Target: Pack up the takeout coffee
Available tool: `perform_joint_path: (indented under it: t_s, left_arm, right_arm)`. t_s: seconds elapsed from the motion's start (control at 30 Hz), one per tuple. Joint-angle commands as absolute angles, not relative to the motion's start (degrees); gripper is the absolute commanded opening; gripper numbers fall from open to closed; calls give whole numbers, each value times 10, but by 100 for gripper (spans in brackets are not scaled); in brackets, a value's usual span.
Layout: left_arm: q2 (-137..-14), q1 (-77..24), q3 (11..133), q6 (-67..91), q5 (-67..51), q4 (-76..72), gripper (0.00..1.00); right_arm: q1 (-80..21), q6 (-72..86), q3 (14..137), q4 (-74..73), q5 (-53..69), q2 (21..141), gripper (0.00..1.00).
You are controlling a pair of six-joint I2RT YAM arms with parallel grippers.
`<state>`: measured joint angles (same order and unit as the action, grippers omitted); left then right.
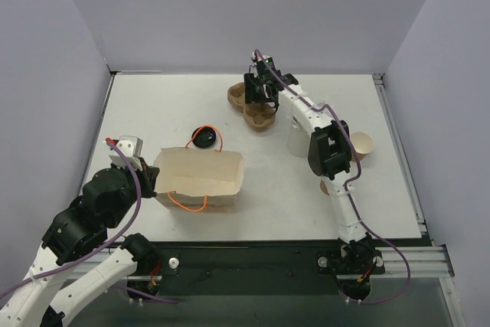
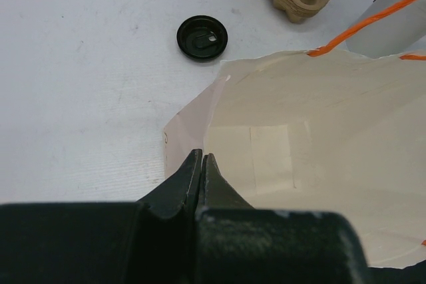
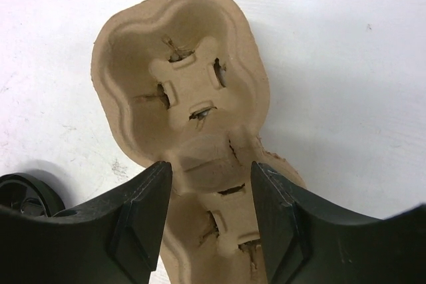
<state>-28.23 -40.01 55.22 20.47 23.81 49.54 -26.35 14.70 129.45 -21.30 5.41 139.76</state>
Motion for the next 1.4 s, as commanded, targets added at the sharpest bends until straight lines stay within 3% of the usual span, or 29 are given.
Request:
perform_joint_path:
  t_s: [0.0, 0.23, 0.47, 0.87, 1.27, 1.37]
  left_arm:
    - [-279, -397, 568, 207, 248, 486, 0]
    - [-282, -397, 575, 201, 252, 490, 0]
    - [-277, -397, 575, 205, 253, 495, 0]
    - [-276, -397, 577, 202, 250, 492, 0]
    - [-292, -397, 571, 217, 225, 451, 0]
    - [-295, -397, 572, 214, 222, 449, 0]
  right_arm:
    - [-272, 148, 1313, -201, 49, 1416, 51]
    - [-272, 154, 1303, -202, 37, 1423, 50]
    - [-272, 143, 1301, -199, 33, 1423, 40]
    - [-274, 111, 1287, -175, 5, 1391, 29]
    - [-273, 97, 1274, -152, 2, 1341, 27]
    - [-272, 94, 1263, -143, 17, 1344, 34]
